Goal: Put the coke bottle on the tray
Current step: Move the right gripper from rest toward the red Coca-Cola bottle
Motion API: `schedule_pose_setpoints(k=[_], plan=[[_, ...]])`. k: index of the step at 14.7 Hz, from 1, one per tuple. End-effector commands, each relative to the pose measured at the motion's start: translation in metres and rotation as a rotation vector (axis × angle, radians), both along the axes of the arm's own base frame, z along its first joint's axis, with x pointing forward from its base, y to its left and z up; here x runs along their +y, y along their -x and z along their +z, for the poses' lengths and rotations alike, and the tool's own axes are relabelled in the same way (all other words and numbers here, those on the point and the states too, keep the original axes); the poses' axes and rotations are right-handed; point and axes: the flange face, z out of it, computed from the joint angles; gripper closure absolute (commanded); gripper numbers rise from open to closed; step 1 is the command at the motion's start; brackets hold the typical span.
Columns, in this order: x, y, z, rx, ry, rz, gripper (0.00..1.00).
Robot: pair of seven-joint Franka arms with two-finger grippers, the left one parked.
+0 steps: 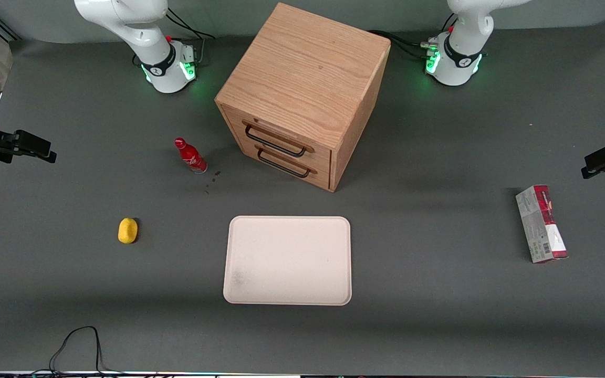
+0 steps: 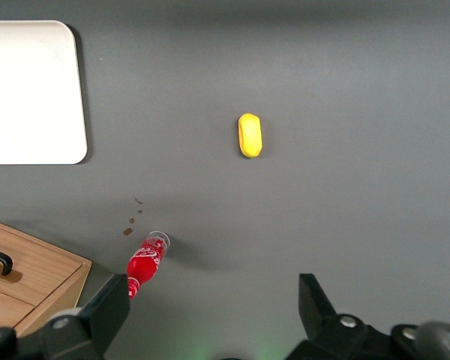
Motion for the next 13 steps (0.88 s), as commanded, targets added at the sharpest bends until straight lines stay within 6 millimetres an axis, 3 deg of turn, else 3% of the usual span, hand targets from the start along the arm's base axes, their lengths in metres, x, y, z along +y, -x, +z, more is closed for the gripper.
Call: schedule_pose_setpoints(k=[1, 6, 9, 13], plan=[[0.0, 0.001, 0.004, -0.001, 0.006, -0.009, 0.0], [0.001, 0.001, 0.002, 0.007, 0.004, -0.013, 0.0], [0.016, 0.008, 0.003, 0.027, 0.002, -0.03, 0.0], [0.031, 0.036, 0.007, 0.023, 0.001, -0.031, 0.0]])
